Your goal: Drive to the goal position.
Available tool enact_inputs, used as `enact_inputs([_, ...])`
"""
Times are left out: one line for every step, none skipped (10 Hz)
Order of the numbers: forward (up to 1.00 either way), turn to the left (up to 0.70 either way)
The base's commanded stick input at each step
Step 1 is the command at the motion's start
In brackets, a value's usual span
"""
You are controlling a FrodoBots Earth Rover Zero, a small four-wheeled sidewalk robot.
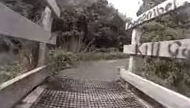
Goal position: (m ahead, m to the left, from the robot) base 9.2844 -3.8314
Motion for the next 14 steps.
enact_inputs([1.0, 0.0])
enact_inputs([1.0, 0.0])
enact_inputs([1.0, 0.0])
enact_inputs([1.0, 0.0])
enact_inputs([1.0, 0.0])
enact_inputs([1.0, 0.0])
enact_inputs([1.0, 0.0])
enact_inputs([1.0, 0.0])
enact_inputs([1.0, 0.0])
enact_inputs([1.0, 0.0])
enact_inputs([1.0, 0.0])
enact_inputs([1.0, 0.0])
enact_inputs([1.0, 0.0])
enact_inputs([1.0, 0.0])
